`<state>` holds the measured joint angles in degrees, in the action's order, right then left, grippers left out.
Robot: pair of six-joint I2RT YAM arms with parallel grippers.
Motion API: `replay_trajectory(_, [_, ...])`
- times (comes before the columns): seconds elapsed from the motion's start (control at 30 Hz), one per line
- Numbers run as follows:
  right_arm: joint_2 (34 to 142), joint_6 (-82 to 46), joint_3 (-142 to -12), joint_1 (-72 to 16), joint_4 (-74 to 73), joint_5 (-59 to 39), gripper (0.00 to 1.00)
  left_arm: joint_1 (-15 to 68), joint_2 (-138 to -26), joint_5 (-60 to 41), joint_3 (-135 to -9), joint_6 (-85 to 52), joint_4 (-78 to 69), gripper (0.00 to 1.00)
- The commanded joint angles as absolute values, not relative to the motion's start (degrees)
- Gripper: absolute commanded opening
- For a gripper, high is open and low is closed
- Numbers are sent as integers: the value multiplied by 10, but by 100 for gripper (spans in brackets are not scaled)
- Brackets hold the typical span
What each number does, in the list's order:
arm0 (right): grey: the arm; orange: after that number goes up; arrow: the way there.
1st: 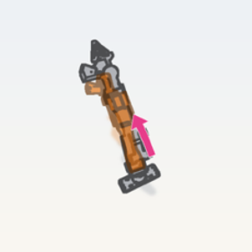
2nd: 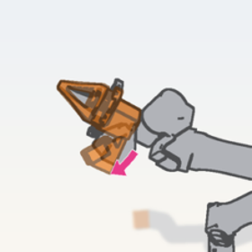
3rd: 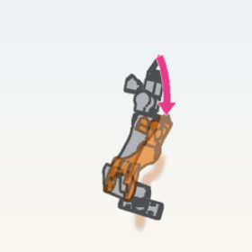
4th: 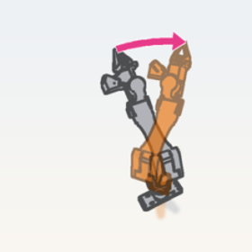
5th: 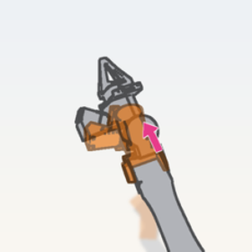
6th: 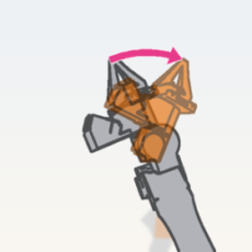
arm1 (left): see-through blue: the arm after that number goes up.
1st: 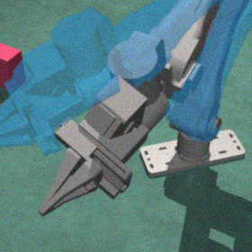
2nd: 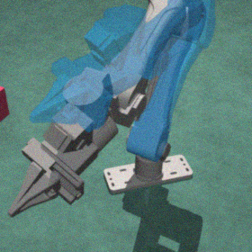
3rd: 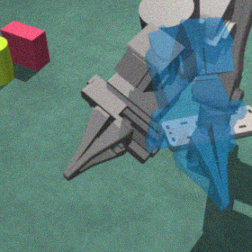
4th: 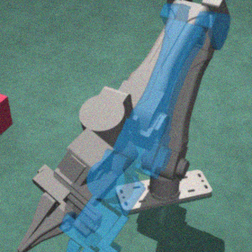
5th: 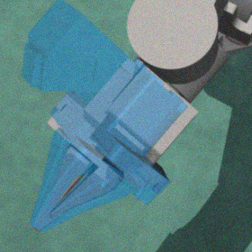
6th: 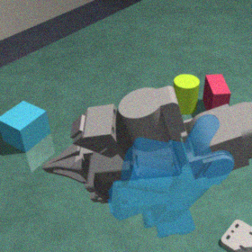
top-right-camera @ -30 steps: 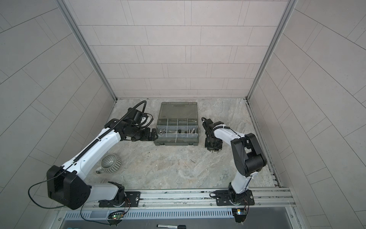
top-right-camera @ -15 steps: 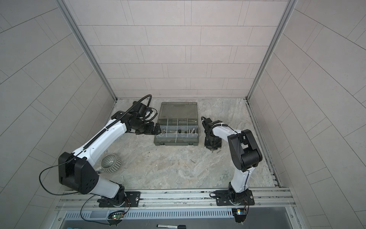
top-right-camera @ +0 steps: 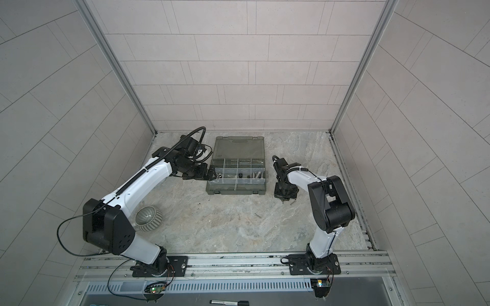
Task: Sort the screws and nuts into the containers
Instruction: 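Carry the silver screw with the right gripper over the box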
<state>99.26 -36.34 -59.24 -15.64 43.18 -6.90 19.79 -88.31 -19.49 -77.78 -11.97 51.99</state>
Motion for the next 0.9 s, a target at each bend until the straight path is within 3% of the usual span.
replay_trajectory(0.0, [1012, -368, -561, -160, 433, -82, 0, 200, -877, -197, -793, -114, 535, 100])
replay_trajectory(0.87, [936, -330, -701, -166, 570, -76, 0, 201, -869, -174, -792, -130, 529, 100])
